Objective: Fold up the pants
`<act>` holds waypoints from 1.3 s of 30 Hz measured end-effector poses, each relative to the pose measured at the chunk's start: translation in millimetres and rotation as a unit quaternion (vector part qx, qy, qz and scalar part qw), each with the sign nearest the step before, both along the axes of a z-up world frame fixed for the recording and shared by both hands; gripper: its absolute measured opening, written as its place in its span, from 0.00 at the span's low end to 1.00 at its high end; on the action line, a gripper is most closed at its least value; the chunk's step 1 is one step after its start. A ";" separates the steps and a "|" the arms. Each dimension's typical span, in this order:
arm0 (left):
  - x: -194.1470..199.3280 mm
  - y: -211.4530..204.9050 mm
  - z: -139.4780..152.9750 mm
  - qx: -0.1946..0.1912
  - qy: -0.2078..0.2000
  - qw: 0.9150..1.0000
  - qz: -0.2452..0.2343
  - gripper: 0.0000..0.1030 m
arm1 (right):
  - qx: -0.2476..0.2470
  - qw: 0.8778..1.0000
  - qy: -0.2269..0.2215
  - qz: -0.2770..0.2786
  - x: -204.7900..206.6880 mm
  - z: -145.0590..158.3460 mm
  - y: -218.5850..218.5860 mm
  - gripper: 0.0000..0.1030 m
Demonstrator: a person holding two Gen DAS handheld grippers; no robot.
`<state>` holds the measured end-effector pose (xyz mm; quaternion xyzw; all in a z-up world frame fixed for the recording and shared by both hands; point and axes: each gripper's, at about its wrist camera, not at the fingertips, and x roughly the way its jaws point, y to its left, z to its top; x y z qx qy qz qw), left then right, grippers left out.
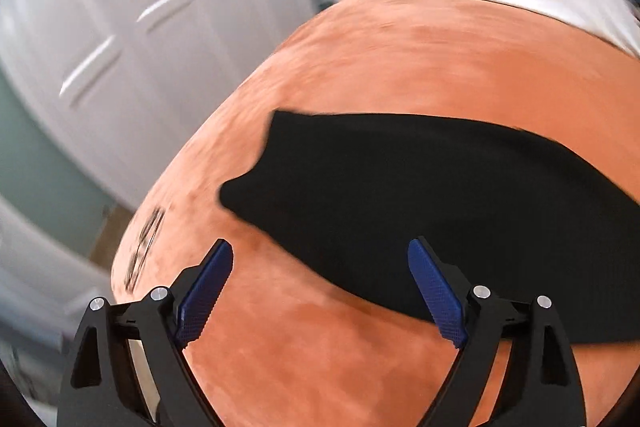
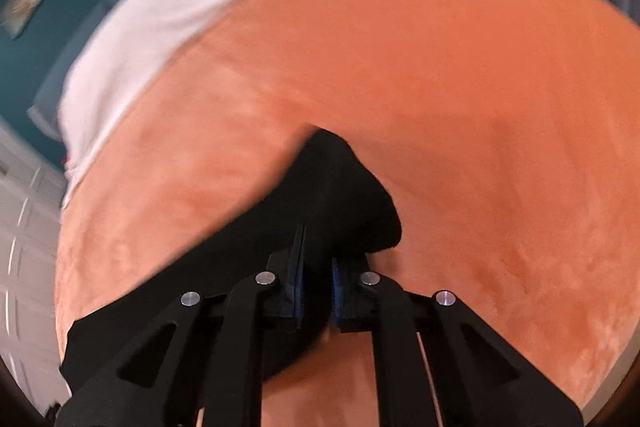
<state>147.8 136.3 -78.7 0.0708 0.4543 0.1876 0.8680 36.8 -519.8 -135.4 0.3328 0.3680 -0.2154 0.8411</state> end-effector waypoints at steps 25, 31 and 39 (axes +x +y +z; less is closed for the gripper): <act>5.6 83.8 -34.8 -0.126 0.039 0.990 0.050 0.84 | 0.056 0.997 0.010 -0.044 -28.4 4.4 5.7 0.09; 12.9 187.3 -87.6 -0.359 0.010 0.913 0.192 0.84 | 0.080 0.996 0.011 -0.047 -33.9 -22.3 -2.1 0.10; 67.2 206.5 -100.0 -0.389 0.002 0.903 0.181 0.89 | 0.087 0.995 0.010 -0.057 -30.8 -33.2 -2.4 0.30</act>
